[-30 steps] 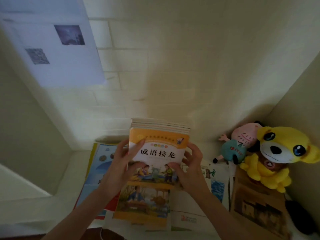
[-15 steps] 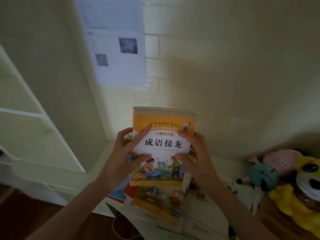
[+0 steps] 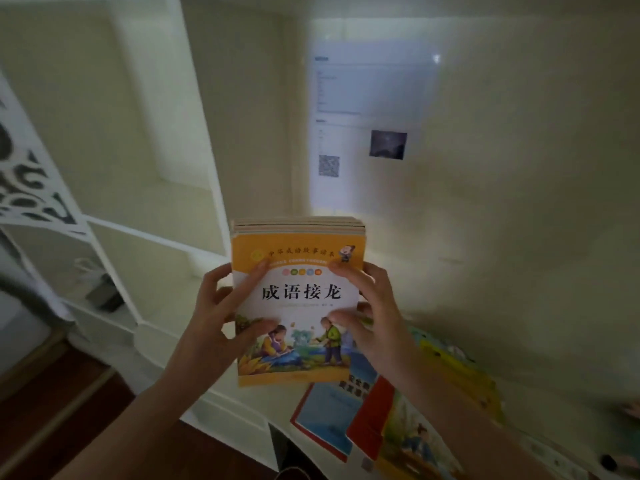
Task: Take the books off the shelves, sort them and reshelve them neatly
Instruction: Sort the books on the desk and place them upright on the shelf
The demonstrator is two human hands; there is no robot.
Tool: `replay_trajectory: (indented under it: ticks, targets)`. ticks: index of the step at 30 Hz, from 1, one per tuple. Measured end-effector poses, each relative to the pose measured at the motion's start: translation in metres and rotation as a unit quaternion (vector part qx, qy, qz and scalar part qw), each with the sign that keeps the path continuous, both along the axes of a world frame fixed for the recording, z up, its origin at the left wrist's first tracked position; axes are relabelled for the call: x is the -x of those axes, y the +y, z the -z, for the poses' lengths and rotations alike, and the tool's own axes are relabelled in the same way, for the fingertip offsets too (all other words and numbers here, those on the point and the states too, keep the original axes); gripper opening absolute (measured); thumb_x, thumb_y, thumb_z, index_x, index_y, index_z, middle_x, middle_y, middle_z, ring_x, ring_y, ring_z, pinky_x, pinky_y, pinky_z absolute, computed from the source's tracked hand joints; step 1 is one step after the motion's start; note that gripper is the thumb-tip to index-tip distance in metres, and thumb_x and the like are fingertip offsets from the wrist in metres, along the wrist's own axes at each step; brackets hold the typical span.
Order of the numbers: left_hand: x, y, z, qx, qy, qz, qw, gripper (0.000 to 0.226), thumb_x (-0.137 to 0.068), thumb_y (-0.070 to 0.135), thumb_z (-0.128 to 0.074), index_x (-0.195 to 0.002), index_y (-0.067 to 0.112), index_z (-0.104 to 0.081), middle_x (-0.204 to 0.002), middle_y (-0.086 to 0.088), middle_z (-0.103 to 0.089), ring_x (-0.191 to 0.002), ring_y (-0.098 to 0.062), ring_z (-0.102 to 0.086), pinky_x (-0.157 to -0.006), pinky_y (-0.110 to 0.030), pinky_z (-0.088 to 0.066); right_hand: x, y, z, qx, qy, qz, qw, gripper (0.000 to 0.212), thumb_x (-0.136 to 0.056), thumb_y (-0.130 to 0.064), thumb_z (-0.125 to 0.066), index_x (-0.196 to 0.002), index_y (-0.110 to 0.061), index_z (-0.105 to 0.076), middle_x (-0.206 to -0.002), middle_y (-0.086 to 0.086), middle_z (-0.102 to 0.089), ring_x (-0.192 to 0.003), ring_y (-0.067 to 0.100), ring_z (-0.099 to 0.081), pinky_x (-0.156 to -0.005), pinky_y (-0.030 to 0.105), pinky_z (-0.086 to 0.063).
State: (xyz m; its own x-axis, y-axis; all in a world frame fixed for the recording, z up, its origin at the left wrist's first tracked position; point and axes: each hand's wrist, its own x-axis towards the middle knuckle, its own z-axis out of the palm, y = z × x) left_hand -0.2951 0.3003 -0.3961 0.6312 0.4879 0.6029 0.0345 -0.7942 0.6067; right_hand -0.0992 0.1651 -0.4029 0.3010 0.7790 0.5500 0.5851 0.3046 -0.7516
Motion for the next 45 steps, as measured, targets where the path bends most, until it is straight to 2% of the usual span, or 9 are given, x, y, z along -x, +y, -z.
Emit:
replay_trajectory:
  ticks: [4,8,13,17,23,27,31,37,45]
  targets:
    - [0.038,0.048,-0.008,-0.014,0.0,-0.047,0.999,0.087,-0.068,0.023,-0.069,-0.131,0.065,-0.027,-0.124,0.044,-0.018,-0.109,0.024,-0.037,-0.077,0.004,-0.042,0.033,0.058,-0.016,-0.015,-0.007,-0.036,0.999,0.064,-0.087,0.002,-0.063,-0.129,-0.042,-0.043,-0.134,-0.002,-0.031,-0.12,-0.011,-0.043,-0.09,0.013,-0.049]
    - [0.07,0.09,-0.011,-0.031,-0.005,-0.096,0.995,0.08,-0.067,0.02,-0.069,-0.139,0.037,-0.038,-0.125,0.046,-0.017,-0.108,0.028,-0.034,-0.078,0.004,-0.041,0.061,0.111,-0.025,-0.024,-0.012,-0.066,0.997,0.063,-0.088,0.002,-0.062,-0.13,-0.041,-0.043,-0.133,0.0,-0.031,-0.121,-0.004,-0.044,-0.091,0.014,-0.048]
    - [0.103,0.14,-0.028,-0.031,-0.038,-0.143,0.988,0.089,-0.067,0.018,-0.071,-0.131,0.064,-0.029,-0.126,0.025,-0.025,-0.111,0.027,-0.032,-0.077,0.003,-0.043,0.089,0.177,-0.046,-0.028,-0.024,-0.101,0.994,0.063,-0.087,0.004,-0.061,-0.126,-0.042,-0.043,-0.132,0.0,-0.028,-0.115,-0.02,-0.036,-0.091,0.013,-0.048]
    - [0.11,0.184,-0.04,-0.051,-0.049,-0.188,0.98,0.087,-0.07,0.001,-0.075,-0.139,0.034,-0.034,-0.121,0.018,-0.026,-0.107,0.031,-0.03,-0.075,0.007,-0.038,0.102,0.233,-0.067,-0.026,-0.058,-0.085,0.994,0.067,-0.084,0.006,-0.062,-0.126,-0.042,-0.04,-0.133,0.006,-0.032,-0.113,-0.002,-0.037,-0.093,0.005,-0.039]
    - [0.097,0.242,-0.055,-0.042,-0.093,-0.22,0.97,0.082,-0.077,0.007,-0.073,-0.139,0.044,-0.034,-0.13,0.001,-0.025,-0.113,0.002,-0.036,-0.089,-0.028,-0.051,0.1,0.314,-0.091,-0.017,-0.07,-0.087,0.994,0.068,-0.077,0.018,-0.051,-0.133,-0.016,-0.035,-0.127,0.007,-0.028,-0.103,-0.001,-0.033,-0.085,-0.003,-0.033]
    - [0.088,0.277,-0.054,-0.06,-0.081,-0.254,0.962,0.08,-0.078,0.006,-0.073,-0.139,0.04,-0.033,-0.134,-0.009,-0.028,-0.106,0.007,-0.032,-0.087,-0.029,-0.05,0.103,0.36,-0.093,0.007,-0.067,-0.082,0.994,0.07,-0.072,0.025,-0.04,-0.13,-0.013,-0.029,-0.122,-0.006,-0.021,-0.117,0.012,-0.025,-0.09,0.022,-0.043]
    - [0.082,0.304,-0.05,-0.074,-0.086,-0.307,0.945,0.08,-0.079,0.008,-0.072,-0.143,0.034,-0.032,-0.138,-0.018,-0.028,-0.103,0.009,-0.03,-0.084,-0.028,-0.049,0.104,0.399,-0.104,0.024,-0.076,-0.09,0.993,0.069,-0.07,0.026,-0.039,-0.127,-0.011,-0.028,-0.123,-0.003,-0.023,-0.116,0.012,-0.023,-0.086,0.024,-0.037]
    - [0.068,0.338,-0.047,-0.133,-0.052,-0.326,0.935,0.08,-0.082,0.008,-0.066,-0.142,0.046,-0.028,-0.138,-0.015,-0.026,-0.108,-0.018,-0.047,-0.069,-0.044,-0.058,0.107,0.447,-0.079,0.055,-0.087,-0.003,0.995,0.091,-0.074,0.001,-0.071,-0.136,-0.036,-0.015,-0.149,0.01,-0.008,-0.143,0.03,-0.004,-0.109,0.06,-0.029]
    - [0.047,0.372,-0.05,-0.146,-0.034,-0.349,0.925,0.081,-0.085,0.007,-0.063,-0.144,0.047,-0.024,-0.137,-0.014,-0.025,-0.102,-0.026,-0.054,-0.067,-0.043,-0.057,0.136,0.456,-0.026,0.109,-0.119,0.062,0.985,0.087,-0.086,-0.038,-0.065,-0.151,-0.038,-0.006,-0.156,0.02,0.007,-0.143,0.039,0.001,-0.115,0.05,-0.021]
